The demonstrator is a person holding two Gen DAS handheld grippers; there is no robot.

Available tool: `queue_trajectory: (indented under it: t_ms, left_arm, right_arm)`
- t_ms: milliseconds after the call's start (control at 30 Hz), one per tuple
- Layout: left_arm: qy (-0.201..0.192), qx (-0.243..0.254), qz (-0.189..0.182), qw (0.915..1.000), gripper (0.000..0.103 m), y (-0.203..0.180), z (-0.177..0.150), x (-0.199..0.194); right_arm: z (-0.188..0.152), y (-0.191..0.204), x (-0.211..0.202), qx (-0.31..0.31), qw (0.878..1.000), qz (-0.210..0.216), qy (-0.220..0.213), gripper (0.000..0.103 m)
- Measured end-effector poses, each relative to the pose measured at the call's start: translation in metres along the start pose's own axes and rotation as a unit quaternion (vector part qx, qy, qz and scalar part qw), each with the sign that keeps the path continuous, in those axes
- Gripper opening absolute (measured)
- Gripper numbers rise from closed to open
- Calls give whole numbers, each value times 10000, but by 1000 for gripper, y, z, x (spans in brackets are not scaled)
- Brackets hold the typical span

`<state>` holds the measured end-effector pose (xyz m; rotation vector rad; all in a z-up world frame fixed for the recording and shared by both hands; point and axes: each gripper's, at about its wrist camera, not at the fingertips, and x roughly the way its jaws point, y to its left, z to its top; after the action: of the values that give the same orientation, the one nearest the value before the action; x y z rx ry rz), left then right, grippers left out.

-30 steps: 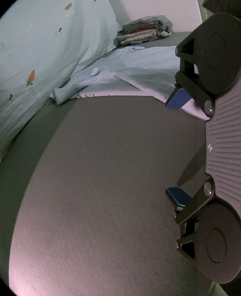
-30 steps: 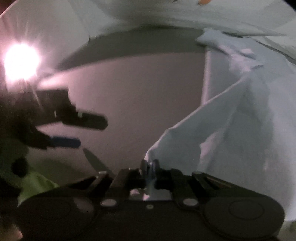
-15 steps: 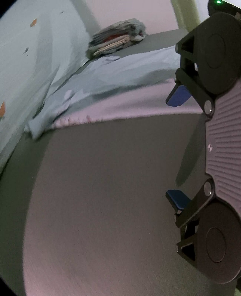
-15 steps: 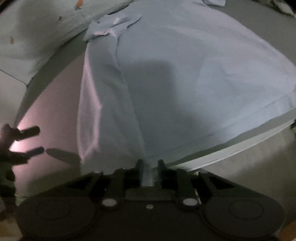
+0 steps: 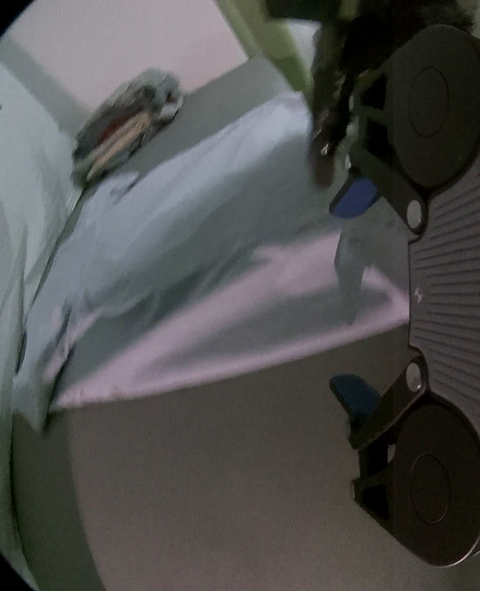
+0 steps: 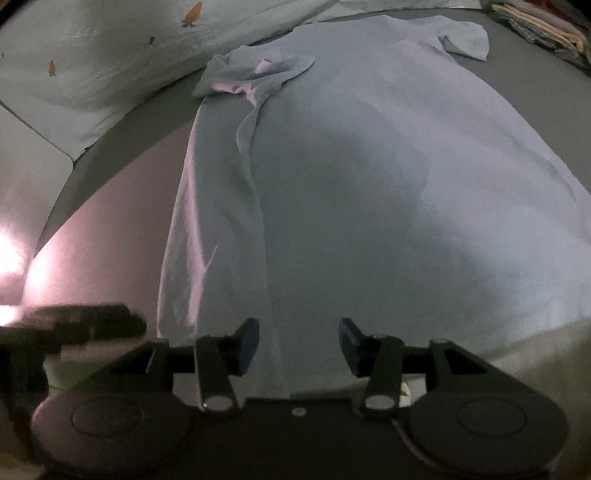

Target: Fold clothes

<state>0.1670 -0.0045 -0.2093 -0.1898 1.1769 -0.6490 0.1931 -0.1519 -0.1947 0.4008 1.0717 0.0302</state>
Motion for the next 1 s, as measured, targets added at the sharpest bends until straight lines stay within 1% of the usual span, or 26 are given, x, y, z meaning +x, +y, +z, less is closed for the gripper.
queue_trajectory:
  t_ms: [33,67,100,133,167,200,233,267,300,367,433,533,567,600,633,667,700,733,767,800,833,867,900,1000]
  left_arm:
    - [86,19,-7,10000,69,-4,-6,6]
    - [190,8,-8,9998,54,-6,-11,12]
    - [221,-32,-20,9997,45,-7,-16,15]
    - [228,-77,-35,9997,41,-8,-21,17]
    - [370,-181,-104,9991,20,-6,-25,20]
    - [459,-336,-85,9983,13,-3,-29,22]
    - [518,-501,-33,9974,13,0,-34,23]
    - [556,-718,-81,9958,13,6,-37,24]
    - [585,-943,-181,9937,13,12,-39,22]
    - [689,-1424,-392,9866,14,25,-40,21]
    - [805,-1714,-521,9805,19,33,-38,19]
    - [994,-1774,-421,9782,32,35,-32,18]
    - [1041,-1784,-442,9774,41,32,-29,19]
    - [1086,-1792,-480,9766,55,29,-25,21]
    - [1140,-1800,-530,9756,65,26,-22,21]
    - [1200,-1789,-591,9747,82,21,-20,21]
    - [1248,-1742,-618,9748,90,16,-19,21]
    - [1308,-1684,-569,9754,91,11,-17,20]
    - [1440,-1707,-533,9733,92,8,-18,22]
    - [1577,-1864,-519,9683,92,9,-22,23]
    - [1520,-2060,-500,9654,92,12,-24,20]
    - [1403,-2257,-477,9629,92,16,-27,15]
    - [1141,-2379,-421,9637,92,20,-25,4]
    - [197,-2475,-21,9687,94,33,-3,-30]
  right_arm:
    - [3,-3,2,-25,10000,29,38,49]
    - [5,-7,3,-46,9999,58,85,49]
    - [7,-9,5,-78,9998,100,119,49]
    - [9,-10,8,-123,9997,155,138,49]
    - [12,-12,10,-168,9995,210,158,49]
    - [14,-12,12,-231,9992,259,183,49]
    - [16,-12,13,-313,9989,292,208,49]
    - [17,-13,13,-387,9985,320,231,50]
    - [18,-13,13,-457,9980,349,258,50]
    - [22,-13,14,-577,9970,406,316,50]
    - [30,-16,14,-580,9965,475,364,50]
    - [49,-22,16,-518,9963,598,344,51]
    - [58,-23,18,-509,9962,638,303,52]
    - [68,-25,19,-506,9961,678,256,52]
    - [79,-26,21,-517,9958,734,207,53]
    - [90,-27,23,-544,9953,789,160,54]
    - [102,-27,25,-596,9946,841,104,54]
    - [115,-26,28,-672,9937,891,39,56]
    - [127,-24,32,-766,9928,922,-24,59]
    - [139,-21,37,-871,9917,939,-90,60]
    - [152,-18,42,-977,9905,955,-155,60]
    - [164,-15,47,-1054,9897,947,-223,60]
    - [176,-12,51,-1099,9893,912,-295,60]
    - [210,-4,58,-1119,9870,983,-596,61]
